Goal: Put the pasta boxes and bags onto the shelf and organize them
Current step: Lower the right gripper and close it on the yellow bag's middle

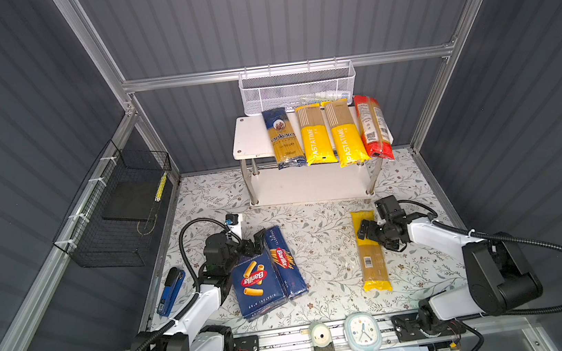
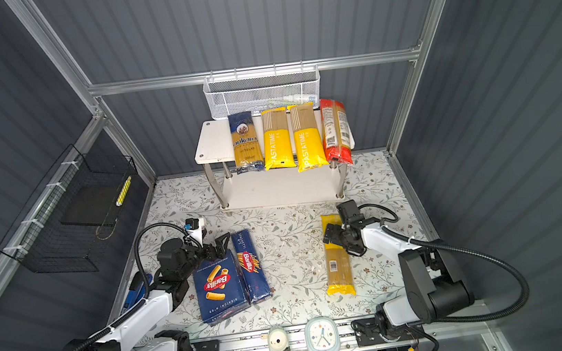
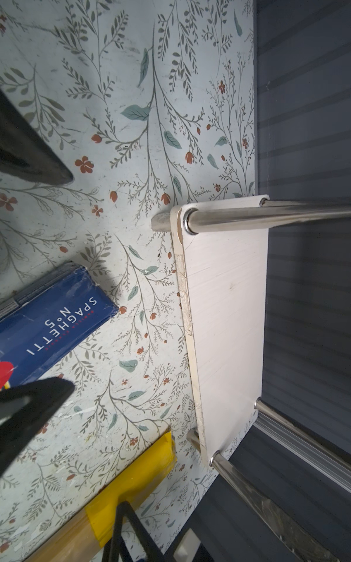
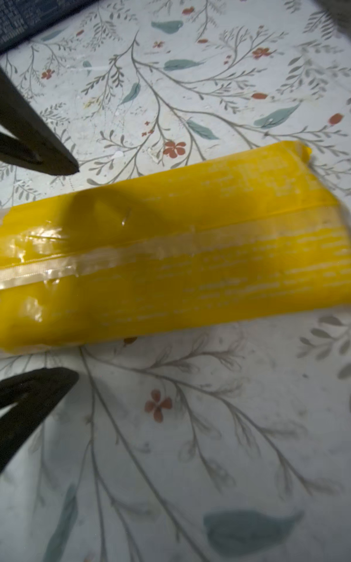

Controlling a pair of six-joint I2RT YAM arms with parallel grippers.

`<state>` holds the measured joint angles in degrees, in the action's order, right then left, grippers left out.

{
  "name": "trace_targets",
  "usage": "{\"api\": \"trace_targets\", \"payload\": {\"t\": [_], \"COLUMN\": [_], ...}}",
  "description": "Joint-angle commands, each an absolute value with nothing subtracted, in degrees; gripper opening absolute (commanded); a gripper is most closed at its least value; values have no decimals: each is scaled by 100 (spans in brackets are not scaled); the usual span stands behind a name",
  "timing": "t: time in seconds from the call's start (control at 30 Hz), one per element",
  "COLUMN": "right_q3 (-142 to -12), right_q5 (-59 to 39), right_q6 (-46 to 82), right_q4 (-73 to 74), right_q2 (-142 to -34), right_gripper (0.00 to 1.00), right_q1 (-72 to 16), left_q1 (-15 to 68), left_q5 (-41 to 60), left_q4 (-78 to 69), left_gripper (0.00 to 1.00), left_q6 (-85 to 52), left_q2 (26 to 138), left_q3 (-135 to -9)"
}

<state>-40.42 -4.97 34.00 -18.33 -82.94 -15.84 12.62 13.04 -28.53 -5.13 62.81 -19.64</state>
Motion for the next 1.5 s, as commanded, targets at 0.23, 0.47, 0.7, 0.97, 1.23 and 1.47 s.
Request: {"api": "trace_targets", "payload": {"t": [0.23, 0.47, 0.7, 0.97, 1.23, 1.47], "right_q3": [-4543, -4995, -4935, -4421, -4307, -4167], "right_q5": [-426, 411, 1030, 706, 761, 800], "right_q6": [3390, 3131, 3212, 3449, 3613, 3671], "right_q4": [-1759, -2770, -3451, -2993, -2817, -2739], "right_q2": [-8761, -8631, -8552, -8347, -8409, -8584], "right_gripper": [99, 99, 99, 99, 99, 99], "right_q1": [-2492, -2874, -3402, -3576, -3710, -3712], "left_q1": [1266, 1266, 1265, 1267, 1267, 1267], "left_q5": [1310, 1310, 1305, 1301, 1301, 1302], "left_q4": [-2858, -2861, -2861, -2849, -2850, -2848], "left_gripper": [100, 100, 100, 100, 100, 100], "left_q6": [-545, -545, -545, -545, -541, -538], "left_q2": [6308, 6311, 6311, 6335, 6319, 6319], "left_q3": [-2037, -2047, -2043, -2061, -2052, -2052]}}
